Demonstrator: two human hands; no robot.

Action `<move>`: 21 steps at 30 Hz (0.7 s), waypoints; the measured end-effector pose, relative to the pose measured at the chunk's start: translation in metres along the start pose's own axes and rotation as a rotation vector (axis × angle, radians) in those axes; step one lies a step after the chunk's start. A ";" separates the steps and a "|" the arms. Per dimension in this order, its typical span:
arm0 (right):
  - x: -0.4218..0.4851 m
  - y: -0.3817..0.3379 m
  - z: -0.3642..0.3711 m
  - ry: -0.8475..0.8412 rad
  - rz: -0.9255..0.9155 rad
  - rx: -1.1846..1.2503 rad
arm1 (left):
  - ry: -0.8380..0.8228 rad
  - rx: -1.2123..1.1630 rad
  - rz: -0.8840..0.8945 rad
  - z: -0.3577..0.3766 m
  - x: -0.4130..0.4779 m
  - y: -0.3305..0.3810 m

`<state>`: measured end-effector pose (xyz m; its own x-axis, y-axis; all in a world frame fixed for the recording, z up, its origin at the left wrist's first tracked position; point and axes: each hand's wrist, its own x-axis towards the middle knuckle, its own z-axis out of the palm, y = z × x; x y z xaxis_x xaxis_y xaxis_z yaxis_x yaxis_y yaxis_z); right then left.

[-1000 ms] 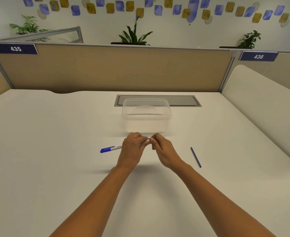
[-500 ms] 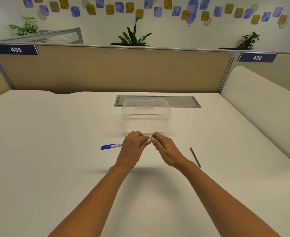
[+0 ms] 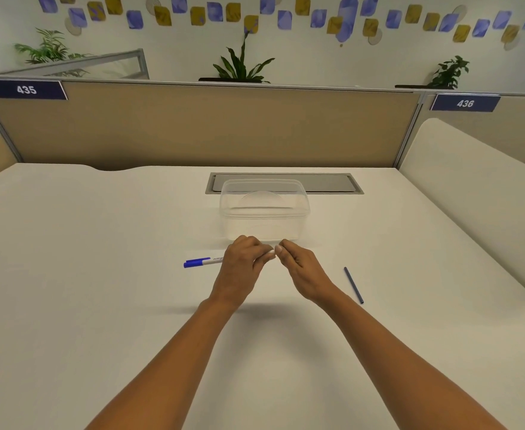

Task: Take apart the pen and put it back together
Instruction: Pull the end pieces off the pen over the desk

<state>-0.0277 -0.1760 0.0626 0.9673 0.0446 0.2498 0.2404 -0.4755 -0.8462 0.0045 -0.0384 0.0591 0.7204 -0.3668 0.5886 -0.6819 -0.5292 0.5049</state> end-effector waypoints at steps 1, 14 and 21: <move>0.001 0.000 0.000 -0.002 0.002 0.000 | 0.001 -0.003 -0.004 0.000 0.000 0.000; 0.005 0.001 0.009 0.108 0.079 0.159 | 0.007 0.022 0.015 -0.001 0.000 0.002; 0.006 0.007 0.008 0.113 0.087 0.181 | 0.002 0.015 0.020 0.002 0.001 0.002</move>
<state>-0.0194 -0.1716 0.0548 0.9723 -0.0933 0.2143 0.1766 -0.3077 -0.9349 0.0043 -0.0413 0.0591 0.7063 -0.3762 0.5996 -0.6944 -0.5330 0.4835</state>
